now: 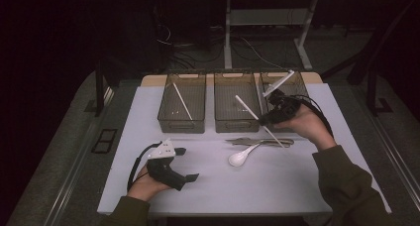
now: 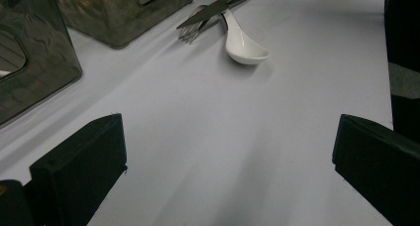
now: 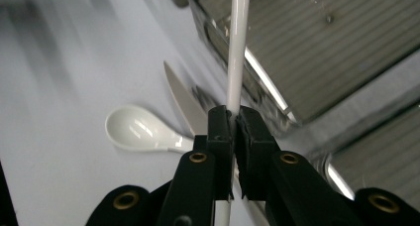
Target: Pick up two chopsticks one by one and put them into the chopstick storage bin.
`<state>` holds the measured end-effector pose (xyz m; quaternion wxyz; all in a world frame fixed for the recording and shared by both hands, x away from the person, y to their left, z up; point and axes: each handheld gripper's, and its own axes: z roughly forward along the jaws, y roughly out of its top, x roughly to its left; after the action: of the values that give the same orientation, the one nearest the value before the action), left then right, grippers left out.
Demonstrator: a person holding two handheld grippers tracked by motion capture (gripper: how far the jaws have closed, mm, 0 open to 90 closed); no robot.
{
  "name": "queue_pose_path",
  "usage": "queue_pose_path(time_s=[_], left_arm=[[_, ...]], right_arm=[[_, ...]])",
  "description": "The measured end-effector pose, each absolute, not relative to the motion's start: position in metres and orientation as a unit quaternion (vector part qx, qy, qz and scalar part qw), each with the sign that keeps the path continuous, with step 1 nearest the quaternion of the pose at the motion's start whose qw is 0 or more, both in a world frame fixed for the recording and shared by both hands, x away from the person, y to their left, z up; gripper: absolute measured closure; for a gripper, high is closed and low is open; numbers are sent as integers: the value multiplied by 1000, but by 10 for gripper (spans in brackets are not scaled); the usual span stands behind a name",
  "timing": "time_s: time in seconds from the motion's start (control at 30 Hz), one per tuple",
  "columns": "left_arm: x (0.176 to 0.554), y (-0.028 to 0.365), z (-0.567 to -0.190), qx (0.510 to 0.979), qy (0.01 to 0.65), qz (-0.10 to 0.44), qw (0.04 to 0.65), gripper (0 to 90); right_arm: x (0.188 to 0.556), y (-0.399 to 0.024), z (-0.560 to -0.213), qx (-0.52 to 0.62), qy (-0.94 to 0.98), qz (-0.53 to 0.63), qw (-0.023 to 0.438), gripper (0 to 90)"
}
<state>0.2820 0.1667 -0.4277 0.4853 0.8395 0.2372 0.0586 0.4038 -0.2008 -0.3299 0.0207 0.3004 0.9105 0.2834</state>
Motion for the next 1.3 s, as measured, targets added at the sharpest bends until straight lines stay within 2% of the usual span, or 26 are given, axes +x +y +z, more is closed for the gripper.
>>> queue_pose_path(time_s=[0.77, 1.3], left_arm=[[282, 167, -427, 838, 231, 57, 491, 0], [281, 169, -425, 835, 230, 52, 497, 0]], right_arm=[[462, -104, -300, 299, 901, 315, 8, 847], [504, -38, -296, 322, 882, 345, -13, 846]])
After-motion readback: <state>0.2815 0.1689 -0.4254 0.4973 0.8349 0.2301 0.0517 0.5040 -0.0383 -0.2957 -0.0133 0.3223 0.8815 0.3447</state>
